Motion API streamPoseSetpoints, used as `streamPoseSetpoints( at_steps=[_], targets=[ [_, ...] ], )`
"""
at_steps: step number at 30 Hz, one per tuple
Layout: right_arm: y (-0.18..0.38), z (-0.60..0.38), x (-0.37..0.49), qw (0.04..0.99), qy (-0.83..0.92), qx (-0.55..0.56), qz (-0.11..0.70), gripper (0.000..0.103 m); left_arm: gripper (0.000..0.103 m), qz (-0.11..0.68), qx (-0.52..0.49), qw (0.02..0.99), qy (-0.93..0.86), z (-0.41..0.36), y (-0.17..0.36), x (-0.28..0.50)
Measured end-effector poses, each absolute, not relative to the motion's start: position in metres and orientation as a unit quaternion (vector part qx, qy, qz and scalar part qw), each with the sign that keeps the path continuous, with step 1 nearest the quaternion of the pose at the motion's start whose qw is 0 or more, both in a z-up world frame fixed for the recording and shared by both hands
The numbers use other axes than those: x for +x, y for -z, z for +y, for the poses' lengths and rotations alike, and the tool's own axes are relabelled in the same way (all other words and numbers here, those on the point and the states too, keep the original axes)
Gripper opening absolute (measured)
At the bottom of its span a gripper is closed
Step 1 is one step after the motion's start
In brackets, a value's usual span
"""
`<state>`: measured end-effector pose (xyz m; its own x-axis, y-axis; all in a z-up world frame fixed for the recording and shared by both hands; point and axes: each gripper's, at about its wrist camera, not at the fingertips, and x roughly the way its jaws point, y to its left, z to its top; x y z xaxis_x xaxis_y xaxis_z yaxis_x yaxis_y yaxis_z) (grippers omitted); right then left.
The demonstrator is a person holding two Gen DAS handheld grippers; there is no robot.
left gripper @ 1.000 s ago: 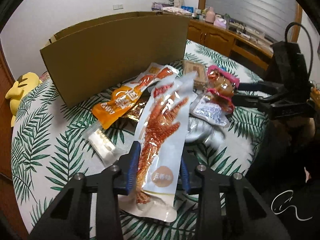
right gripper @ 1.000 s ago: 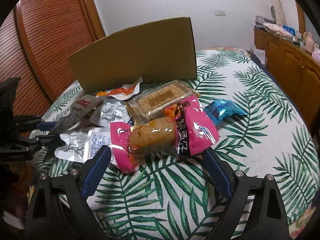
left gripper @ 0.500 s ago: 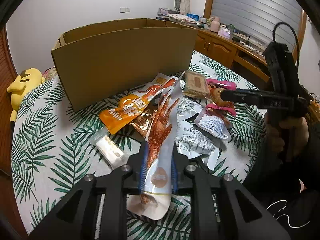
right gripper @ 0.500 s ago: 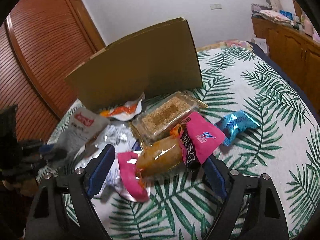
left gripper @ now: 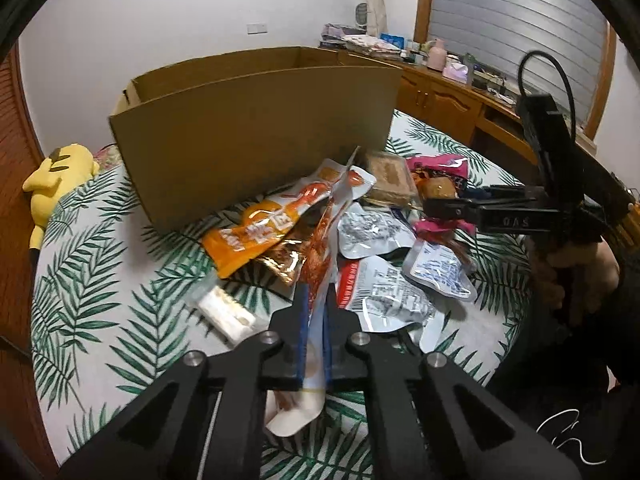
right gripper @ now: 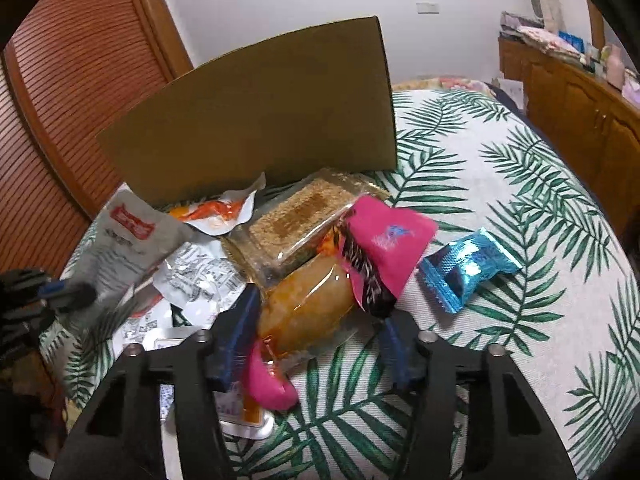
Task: Organize snacks
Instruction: 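Close the left tool on a white sachet while the right tool grips the pink sausage snack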
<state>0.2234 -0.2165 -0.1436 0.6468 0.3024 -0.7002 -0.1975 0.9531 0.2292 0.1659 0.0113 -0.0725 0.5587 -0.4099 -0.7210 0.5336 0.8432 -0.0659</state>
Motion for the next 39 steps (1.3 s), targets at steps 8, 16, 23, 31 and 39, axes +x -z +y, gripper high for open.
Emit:
streamPoseSetpoints(
  at_steps=[8, 16, 23, 31, 39],
  targets=[
    [0.139, -0.22, 0.21, 0.909, -0.146, 0.068, 0.384, 0.052, 0.0, 0.375, 0.071, 0.887, 0.261, 0.014, 0.07, 0.162],
    [0.121, -0.222, 0.196, 0.914, -0.156, 0.073, 0.366, 0.052, 0.0, 0.362, 0.036, 0.895, 0.258, 0.016, 0.054, 0.157],
    [0.099, -0.226, 0.199, 0.917, -0.16, 0.083, 0.356, 0.052, 0.0, 0.347, 0.003, 0.902, 0.258, 0.017, 0.03, 0.158],
    [0.047, -0.228, 0.205, 0.928, -0.165, 0.071, 0.327, 0.052, 0.0, 0.313, 0.001, 0.915, 0.255, 0.017, -0.017, 0.176],
    [0.005, -0.227, 0.224, 0.937, -0.17, 0.054, 0.3, 0.053, 0.0, 0.275, 0.003, 0.925, 0.263, 0.015, -0.056, 0.206]
  ],
)
